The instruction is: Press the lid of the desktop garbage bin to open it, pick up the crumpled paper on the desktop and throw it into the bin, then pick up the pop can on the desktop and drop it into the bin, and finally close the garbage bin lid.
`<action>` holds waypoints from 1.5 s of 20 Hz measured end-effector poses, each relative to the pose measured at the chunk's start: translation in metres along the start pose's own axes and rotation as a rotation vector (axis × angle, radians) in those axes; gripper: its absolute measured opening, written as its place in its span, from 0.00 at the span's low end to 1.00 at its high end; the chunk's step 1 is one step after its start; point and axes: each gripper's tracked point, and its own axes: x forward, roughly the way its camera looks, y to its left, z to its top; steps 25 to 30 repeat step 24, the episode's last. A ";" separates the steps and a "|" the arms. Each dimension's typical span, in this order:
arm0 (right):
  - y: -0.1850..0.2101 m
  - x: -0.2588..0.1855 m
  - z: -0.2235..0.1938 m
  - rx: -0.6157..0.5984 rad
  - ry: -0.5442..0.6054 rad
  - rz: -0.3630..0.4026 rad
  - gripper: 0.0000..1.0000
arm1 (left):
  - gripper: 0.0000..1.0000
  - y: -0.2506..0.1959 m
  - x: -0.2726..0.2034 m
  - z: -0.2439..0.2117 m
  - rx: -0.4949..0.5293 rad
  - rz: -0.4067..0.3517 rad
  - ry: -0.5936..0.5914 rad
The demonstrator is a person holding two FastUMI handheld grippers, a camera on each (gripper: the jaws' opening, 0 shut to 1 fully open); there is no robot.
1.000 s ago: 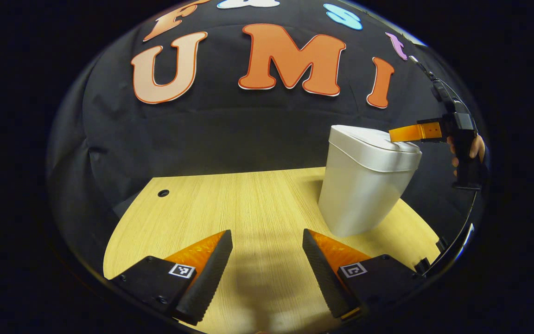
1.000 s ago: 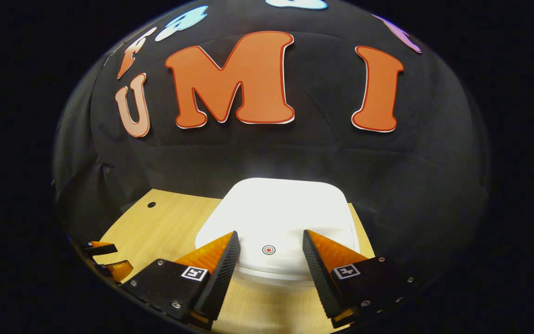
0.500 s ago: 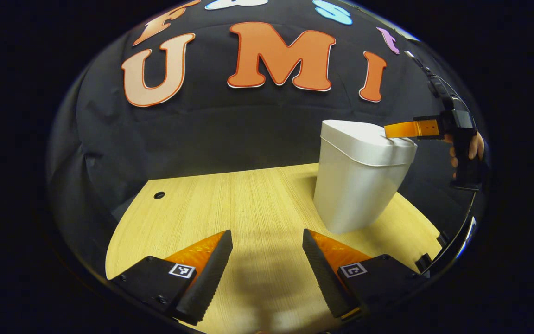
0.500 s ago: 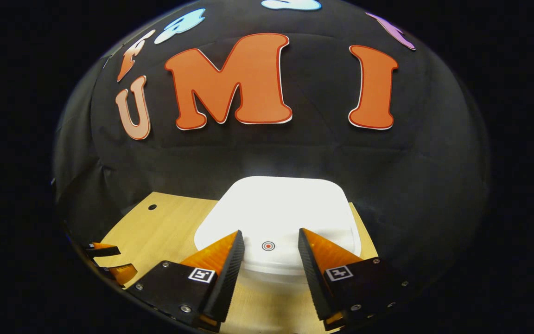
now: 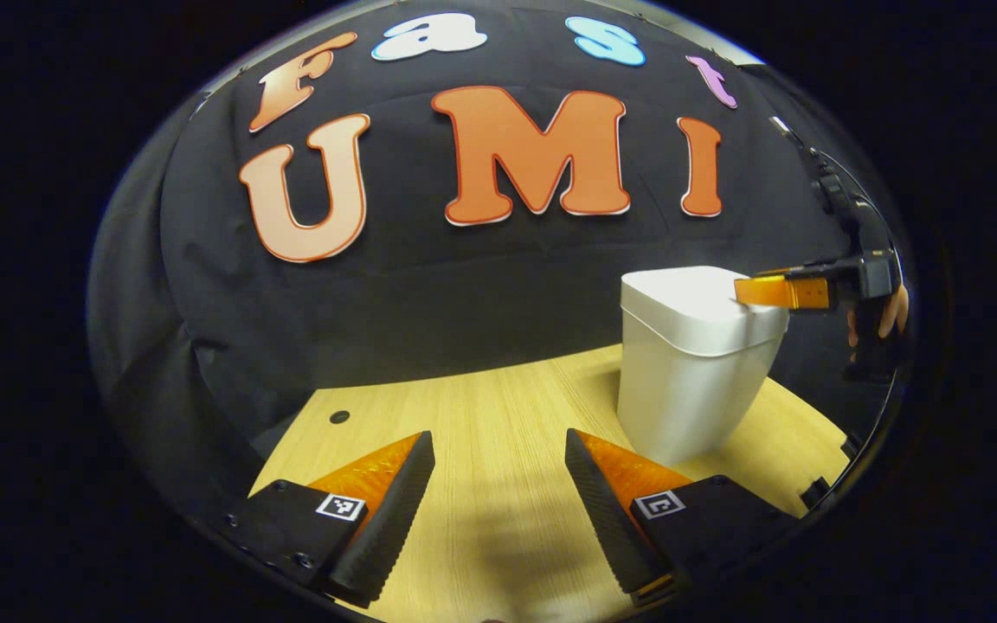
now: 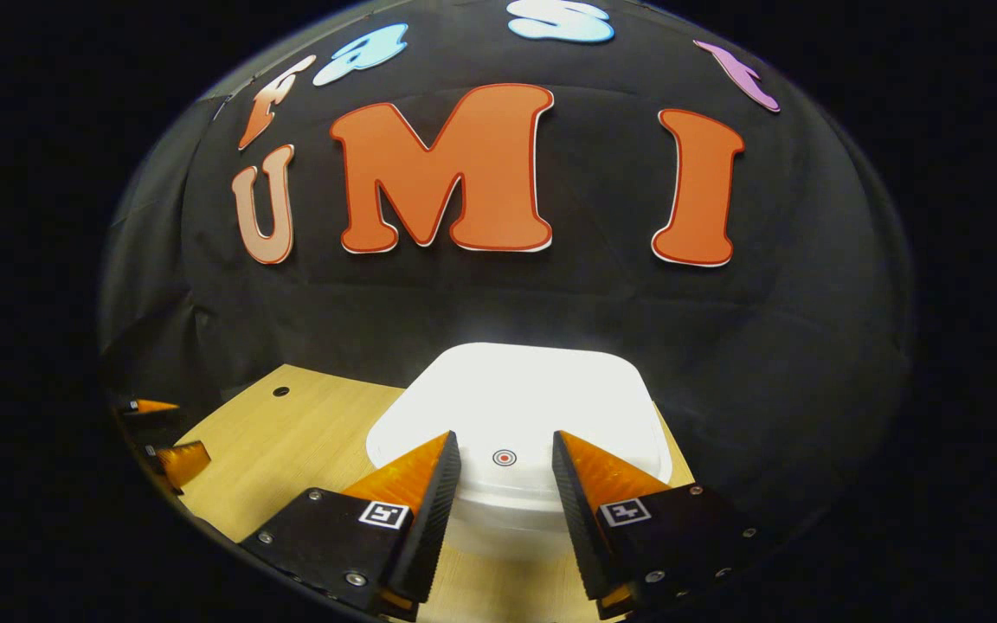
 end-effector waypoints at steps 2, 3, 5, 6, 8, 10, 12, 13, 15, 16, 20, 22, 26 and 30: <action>0.003 -0.003 0.000 0.006 -0.009 0.018 0.66 | 0.97 0.009 -0.005 0.014 0.002 0.024 -0.031; 0.005 -0.005 0.001 0.003 -0.016 0.025 0.66 | 0.97 0.011 -0.007 0.021 0.000 0.034 -0.044; 0.010 -0.009 0.004 -0.008 -0.038 0.037 0.66 | 0.97 0.018 -0.013 0.037 -0.009 0.053 -0.067; 0.012 -0.012 0.008 -0.016 -0.054 0.041 0.68 | 0.98 0.020 -0.016 0.043 -0.012 0.062 -0.080; 0.019 -0.017 0.014 -0.027 -0.085 0.041 0.70 | 0.97 0.023 -0.024 0.054 -0.014 0.067 -0.114; 0.028 -0.023 0.018 -0.027 -0.105 0.042 0.72 | 0.96 0.028 -0.024 0.065 0.000 0.072 -0.149; 0.041 -0.028 0.021 -0.027 -0.124 0.048 0.73 | 0.97 0.034 -0.024 0.074 0.006 0.075 -0.186; 0.047 -0.031 0.022 -0.029 -0.132 0.043 0.73 | 0.97 0.037 -0.025 0.077 0.001 0.069 -0.200; 0.061 -0.036 0.023 -0.016 -0.145 0.040 0.73 | 0.97 0.047 -0.028 0.082 -0.005 0.066 -0.217; 0.071 -0.039 0.024 -0.007 -0.157 0.046 0.74 | 0.98 0.052 -0.030 0.083 -0.003 0.068 -0.231; 0.101 -0.048 0.020 -0.011 -0.169 0.050 0.77 | 1.00 0.073 -0.040 0.091 -0.025 0.072 -0.270; 0.113 -0.051 0.018 -0.015 -0.181 0.045 0.79 | 1.00 0.082 -0.042 0.089 -0.046 0.078 -0.279; 0.126 -0.054 0.017 -0.009 -0.191 0.049 0.82 | 0.99 0.088 -0.044 0.085 -0.057 0.081 -0.277; 0.126 -0.054 0.017 -0.009 -0.191 0.049 0.82 | 0.99 0.088 -0.044 0.085 -0.057 0.081 -0.277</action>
